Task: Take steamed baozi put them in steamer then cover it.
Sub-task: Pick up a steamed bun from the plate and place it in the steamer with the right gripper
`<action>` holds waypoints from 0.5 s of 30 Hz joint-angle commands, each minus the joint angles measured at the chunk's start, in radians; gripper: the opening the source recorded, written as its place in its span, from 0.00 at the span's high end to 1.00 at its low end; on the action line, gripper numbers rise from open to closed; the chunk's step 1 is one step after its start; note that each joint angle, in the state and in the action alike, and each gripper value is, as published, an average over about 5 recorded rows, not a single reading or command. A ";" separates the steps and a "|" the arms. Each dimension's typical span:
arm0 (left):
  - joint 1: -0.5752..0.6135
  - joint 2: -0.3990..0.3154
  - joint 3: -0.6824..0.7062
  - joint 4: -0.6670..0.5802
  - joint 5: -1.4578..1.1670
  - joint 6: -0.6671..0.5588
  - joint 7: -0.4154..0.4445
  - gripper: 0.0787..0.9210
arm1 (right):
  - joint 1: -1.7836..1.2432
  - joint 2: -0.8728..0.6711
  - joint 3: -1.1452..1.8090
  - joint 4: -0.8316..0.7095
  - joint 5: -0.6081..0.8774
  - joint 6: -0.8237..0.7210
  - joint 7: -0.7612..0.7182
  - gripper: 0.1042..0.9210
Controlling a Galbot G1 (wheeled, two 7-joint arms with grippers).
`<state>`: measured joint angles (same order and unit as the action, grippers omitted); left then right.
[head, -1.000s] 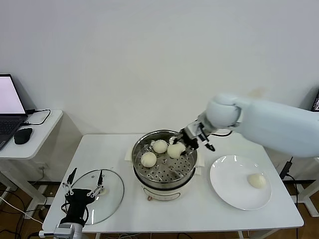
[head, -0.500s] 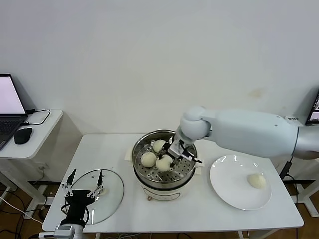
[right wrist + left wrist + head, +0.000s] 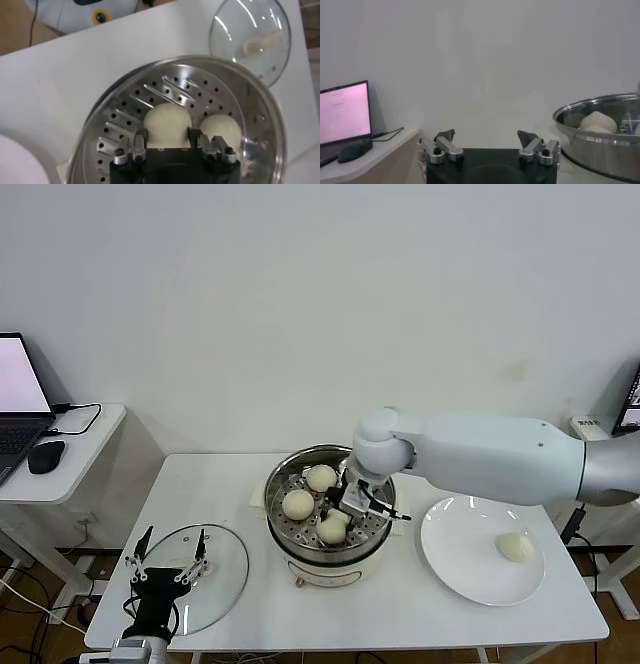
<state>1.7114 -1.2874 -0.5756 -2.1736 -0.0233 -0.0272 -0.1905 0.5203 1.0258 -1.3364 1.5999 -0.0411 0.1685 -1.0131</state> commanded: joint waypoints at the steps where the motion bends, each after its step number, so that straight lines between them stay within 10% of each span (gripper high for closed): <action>1: 0.000 -0.001 0.002 0.001 0.002 0.000 0.000 0.12 | -0.004 -0.003 -0.005 0.014 0.002 0.026 -0.008 0.48; 15: -0.006 0.012 0.003 -0.001 0.001 -0.001 0.002 0.12 | 0.055 -0.093 0.065 0.024 0.108 -0.048 -0.002 0.15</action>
<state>1.7059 -1.2779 -0.5737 -2.1732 -0.0217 -0.0288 -0.1893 0.5499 0.9773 -1.2994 1.6157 0.0140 0.1587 -1.0122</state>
